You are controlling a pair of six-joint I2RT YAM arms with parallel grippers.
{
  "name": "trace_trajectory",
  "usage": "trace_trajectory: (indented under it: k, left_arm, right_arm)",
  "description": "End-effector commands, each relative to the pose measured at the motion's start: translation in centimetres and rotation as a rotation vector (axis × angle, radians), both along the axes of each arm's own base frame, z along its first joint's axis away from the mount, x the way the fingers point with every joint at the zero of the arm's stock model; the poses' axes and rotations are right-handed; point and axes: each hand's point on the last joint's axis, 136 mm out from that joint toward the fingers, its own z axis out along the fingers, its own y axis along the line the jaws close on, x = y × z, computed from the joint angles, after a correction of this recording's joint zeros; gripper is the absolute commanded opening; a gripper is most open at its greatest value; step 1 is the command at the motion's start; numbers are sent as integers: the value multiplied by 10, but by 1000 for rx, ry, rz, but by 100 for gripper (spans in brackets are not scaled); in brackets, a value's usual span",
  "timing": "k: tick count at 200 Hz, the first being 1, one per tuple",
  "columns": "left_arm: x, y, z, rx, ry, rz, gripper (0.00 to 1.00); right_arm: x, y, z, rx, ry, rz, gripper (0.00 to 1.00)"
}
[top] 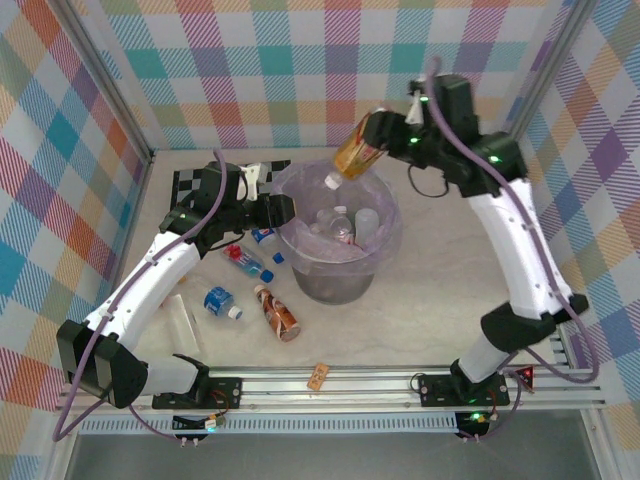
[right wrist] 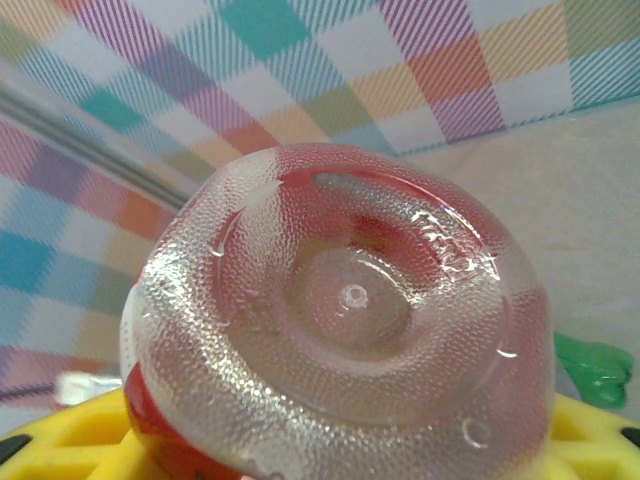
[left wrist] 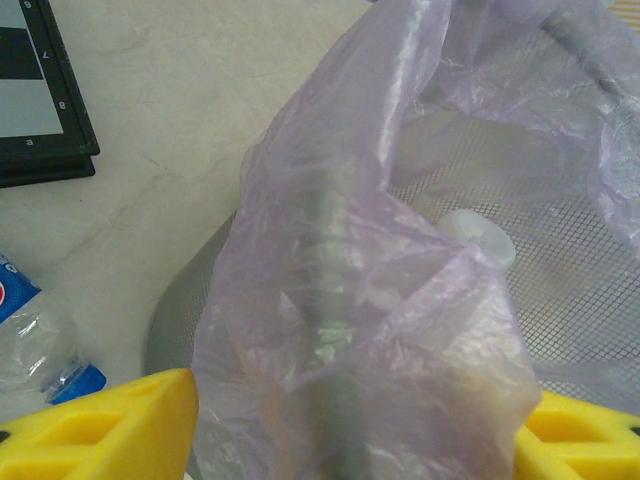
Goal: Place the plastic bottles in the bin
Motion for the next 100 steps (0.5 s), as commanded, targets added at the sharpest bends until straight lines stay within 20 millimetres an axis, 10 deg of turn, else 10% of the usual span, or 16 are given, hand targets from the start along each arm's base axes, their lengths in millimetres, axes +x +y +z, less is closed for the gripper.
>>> trace_trajectory:
  k: [1, 100]
  left_arm:
    - [-1, 5, 17, -22, -36, 13, 64]
    - [-2, 7, 16, -16, -36, 20, 64]
  right_arm:
    - [-2, 14, -28, -330, -42, 83, 51]
    - [0, 62, -149, -759, 134, 328, 50]
